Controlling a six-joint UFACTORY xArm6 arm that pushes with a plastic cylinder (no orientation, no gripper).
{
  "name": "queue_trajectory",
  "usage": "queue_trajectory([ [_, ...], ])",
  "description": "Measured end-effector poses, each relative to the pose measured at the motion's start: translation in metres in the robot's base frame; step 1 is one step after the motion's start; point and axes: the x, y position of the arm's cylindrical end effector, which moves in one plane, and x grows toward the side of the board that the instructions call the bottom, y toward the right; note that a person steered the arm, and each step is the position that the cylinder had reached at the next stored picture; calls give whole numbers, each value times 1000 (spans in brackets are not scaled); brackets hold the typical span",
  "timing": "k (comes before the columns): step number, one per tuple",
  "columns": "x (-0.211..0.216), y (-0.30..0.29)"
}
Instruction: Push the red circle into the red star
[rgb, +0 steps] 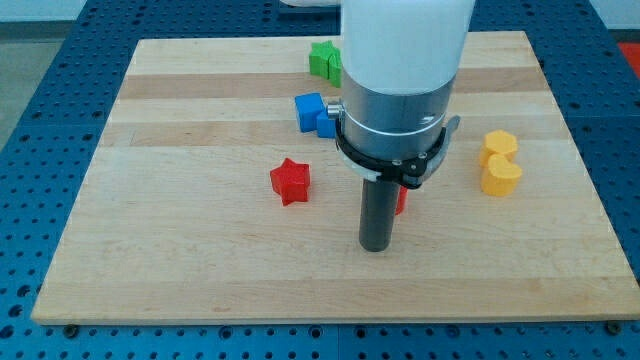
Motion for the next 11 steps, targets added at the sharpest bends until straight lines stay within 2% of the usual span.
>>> queue_trajectory([
  [2, -1, 67],
  [3, -28, 64],
  [4, -70, 16],
  [5, -93, -51],
  [8, -98, -142],
  [10, -86, -48],
  [11, -44, -45],
])
